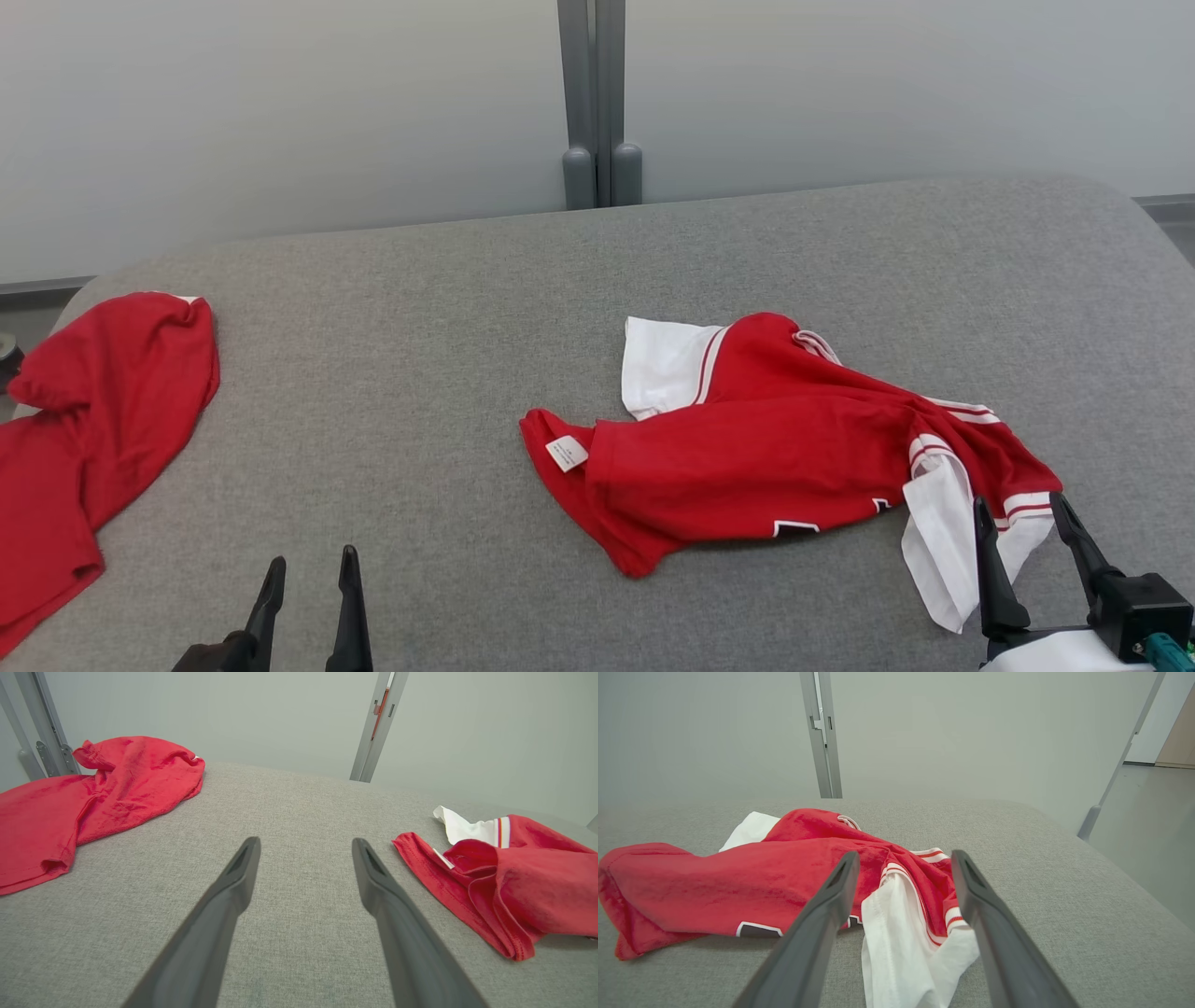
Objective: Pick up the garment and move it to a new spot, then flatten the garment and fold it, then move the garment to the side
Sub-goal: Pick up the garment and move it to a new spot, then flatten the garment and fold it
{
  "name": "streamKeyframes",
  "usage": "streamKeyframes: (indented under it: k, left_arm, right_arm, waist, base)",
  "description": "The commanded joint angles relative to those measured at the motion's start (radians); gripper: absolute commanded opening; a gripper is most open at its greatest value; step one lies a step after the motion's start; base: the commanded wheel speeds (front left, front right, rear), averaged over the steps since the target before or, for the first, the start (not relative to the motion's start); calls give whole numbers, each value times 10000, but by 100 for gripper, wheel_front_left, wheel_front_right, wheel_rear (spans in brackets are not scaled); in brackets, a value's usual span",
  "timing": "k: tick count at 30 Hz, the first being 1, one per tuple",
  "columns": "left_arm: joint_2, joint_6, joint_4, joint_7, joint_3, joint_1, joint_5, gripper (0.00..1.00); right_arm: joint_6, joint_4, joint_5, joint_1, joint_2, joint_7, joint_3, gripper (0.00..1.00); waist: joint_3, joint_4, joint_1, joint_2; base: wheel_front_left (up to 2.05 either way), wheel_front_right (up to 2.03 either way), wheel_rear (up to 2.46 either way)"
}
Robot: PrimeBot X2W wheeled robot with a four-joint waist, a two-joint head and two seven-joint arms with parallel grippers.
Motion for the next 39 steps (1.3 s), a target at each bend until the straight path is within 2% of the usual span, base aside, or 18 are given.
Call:
streamKeyframes:
  k: [1, 21, 27, 32, 39]
  left_arm:
    - [-8, -37, 20, -5, 11, 67, 11, 100]
    - [-8, -89, 224, -5, -298, 169, -31, 100]
    - [-10, -363, 763, -5, -1300, -805, -55, 100]
    - [2, -518, 1800, 586, -2627, -2547, -1603, 100]
    - [4, -232, 3470, 3056, -4084, -4699, -4097, 100]
  right_arm:
    - [-12, 36, -46, 115, 2, -31, -23, 100]
    - [-14, 161, -27, -176, 34, -31, 163, 100]
    - [-14, 202, -17, -319, -79, -31, 309, 100]
    - [-12, 282, 26, -542, -165, -31, 626, 100]
    - [-14, 494, 149, -841, -138, -31, 1068, 100]
  waist:
    - [-4, -14, 0, 0]
    - [-97, 14, 0, 0]
    - [54, -71, 0, 0]
    - [230, -391, 0, 0]
    - [548, -1202, 0, 0]
  base:
    - [0, 0, 0]
    - [0, 0, 0]
    - [0, 0, 0]
    - [0, 0, 0]
    - [0, 0, 0]
